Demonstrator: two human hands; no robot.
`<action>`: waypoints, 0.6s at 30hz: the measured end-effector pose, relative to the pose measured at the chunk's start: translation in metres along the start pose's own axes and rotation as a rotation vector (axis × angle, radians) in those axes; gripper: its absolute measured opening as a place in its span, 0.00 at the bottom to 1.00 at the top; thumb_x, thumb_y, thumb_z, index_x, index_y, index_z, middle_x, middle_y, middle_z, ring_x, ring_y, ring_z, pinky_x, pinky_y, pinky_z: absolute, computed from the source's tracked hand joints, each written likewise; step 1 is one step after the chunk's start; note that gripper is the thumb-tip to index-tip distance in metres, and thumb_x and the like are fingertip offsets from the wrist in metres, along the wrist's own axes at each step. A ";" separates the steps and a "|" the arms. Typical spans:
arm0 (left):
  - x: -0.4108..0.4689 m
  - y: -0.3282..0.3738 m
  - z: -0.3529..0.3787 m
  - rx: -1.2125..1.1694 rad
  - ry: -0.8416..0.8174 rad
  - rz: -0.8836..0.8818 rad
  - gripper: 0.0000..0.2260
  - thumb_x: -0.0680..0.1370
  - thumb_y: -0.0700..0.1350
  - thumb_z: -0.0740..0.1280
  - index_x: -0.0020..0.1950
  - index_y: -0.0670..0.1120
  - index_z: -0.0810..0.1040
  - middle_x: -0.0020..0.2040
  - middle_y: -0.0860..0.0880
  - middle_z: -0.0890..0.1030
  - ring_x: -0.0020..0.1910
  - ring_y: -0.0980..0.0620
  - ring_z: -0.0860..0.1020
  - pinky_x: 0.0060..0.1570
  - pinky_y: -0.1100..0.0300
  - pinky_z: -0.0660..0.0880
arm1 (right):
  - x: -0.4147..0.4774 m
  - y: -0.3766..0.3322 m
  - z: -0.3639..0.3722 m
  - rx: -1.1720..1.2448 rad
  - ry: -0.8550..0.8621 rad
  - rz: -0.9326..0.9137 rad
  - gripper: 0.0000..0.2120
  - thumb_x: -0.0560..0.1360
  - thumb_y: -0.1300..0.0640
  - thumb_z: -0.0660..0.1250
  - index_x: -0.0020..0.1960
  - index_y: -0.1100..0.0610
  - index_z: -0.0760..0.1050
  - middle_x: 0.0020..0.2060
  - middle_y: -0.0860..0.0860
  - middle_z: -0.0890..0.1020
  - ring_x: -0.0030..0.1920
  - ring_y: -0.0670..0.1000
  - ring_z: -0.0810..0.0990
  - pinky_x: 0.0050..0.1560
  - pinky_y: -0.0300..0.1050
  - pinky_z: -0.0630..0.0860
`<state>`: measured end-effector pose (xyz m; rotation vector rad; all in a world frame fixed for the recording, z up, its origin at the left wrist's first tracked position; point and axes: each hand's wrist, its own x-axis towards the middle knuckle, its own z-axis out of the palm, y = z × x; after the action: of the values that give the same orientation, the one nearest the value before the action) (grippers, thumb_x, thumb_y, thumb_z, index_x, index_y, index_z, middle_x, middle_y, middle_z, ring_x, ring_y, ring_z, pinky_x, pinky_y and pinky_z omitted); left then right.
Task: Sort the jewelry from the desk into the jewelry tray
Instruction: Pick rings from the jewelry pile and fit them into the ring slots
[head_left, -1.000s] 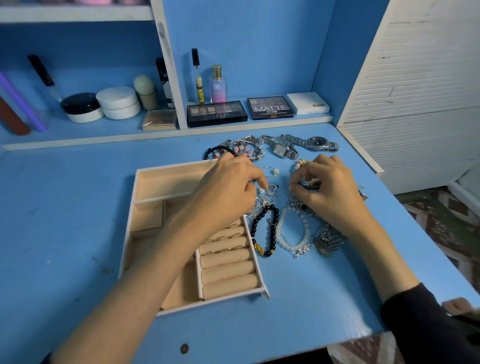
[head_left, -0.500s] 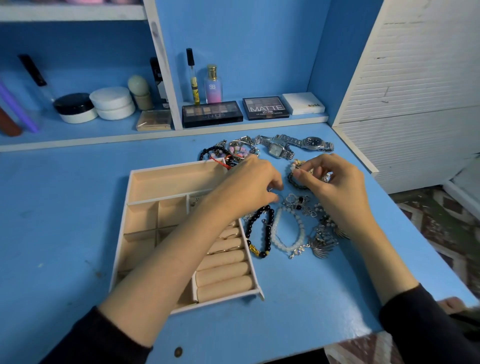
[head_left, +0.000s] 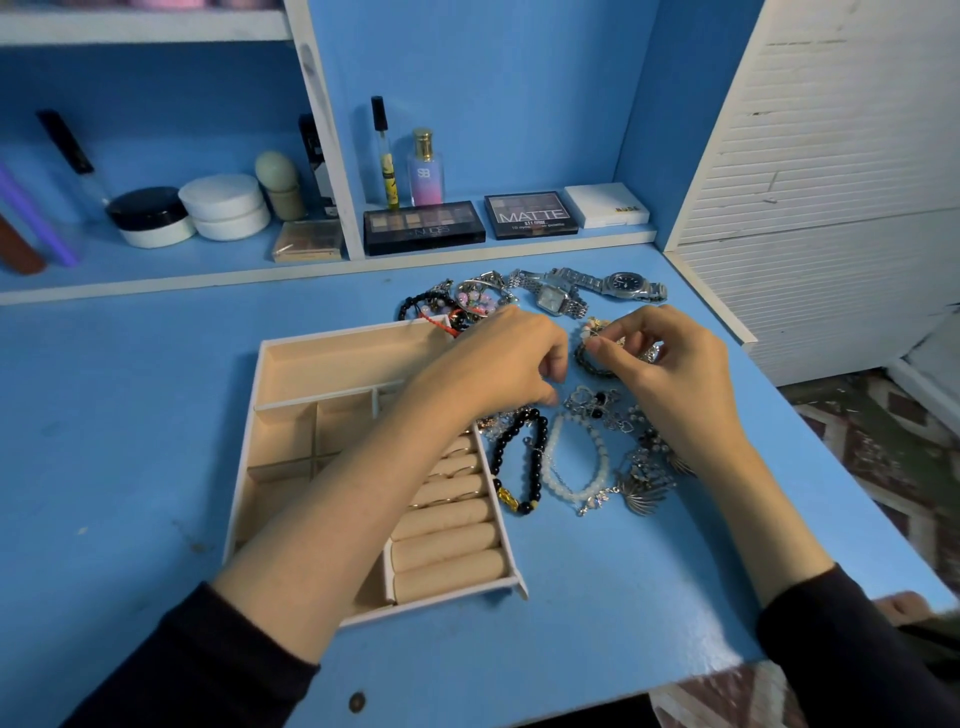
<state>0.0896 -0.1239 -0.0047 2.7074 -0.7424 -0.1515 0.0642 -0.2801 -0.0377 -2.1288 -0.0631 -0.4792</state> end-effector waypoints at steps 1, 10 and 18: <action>-0.001 0.000 0.001 -0.008 0.031 0.005 0.06 0.70 0.47 0.74 0.43 0.52 0.78 0.40 0.57 0.76 0.44 0.57 0.72 0.41 0.64 0.63 | 0.000 0.000 0.000 0.002 0.005 -0.001 0.05 0.70 0.55 0.73 0.38 0.55 0.79 0.32 0.53 0.73 0.33 0.47 0.69 0.36 0.41 0.67; -0.009 -0.006 -0.003 -0.209 0.239 -0.046 0.05 0.71 0.44 0.73 0.46 0.50 0.81 0.33 0.59 0.77 0.35 0.62 0.75 0.43 0.61 0.75 | -0.001 0.002 0.001 0.000 0.010 -0.018 0.05 0.70 0.55 0.72 0.38 0.55 0.78 0.32 0.51 0.75 0.35 0.49 0.71 0.38 0.43 0.67; -0.073 -0.019 -0.017 -0.275 0.340 -0.100 0.02 0.69 0.46 0.74 0.38 0.53 0.82 0.33 0.60 0.78 0.34 0.63 0.74 0.36 0.73 0.67 | -0.020 -0.020 0.010 0.085 -0.077 -0.061 0.06 0.70 0.57 0.73 0.36 0.53 0.77 0.31 0.47 0.77 0.33 0.43 0.72 0.36 0.39 0.67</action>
<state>0.0399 -0.0660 0.0061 2.4193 -0.4496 0.1688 0.0448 -0.2576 -0.0340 -2.0661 -0.1898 -0.4229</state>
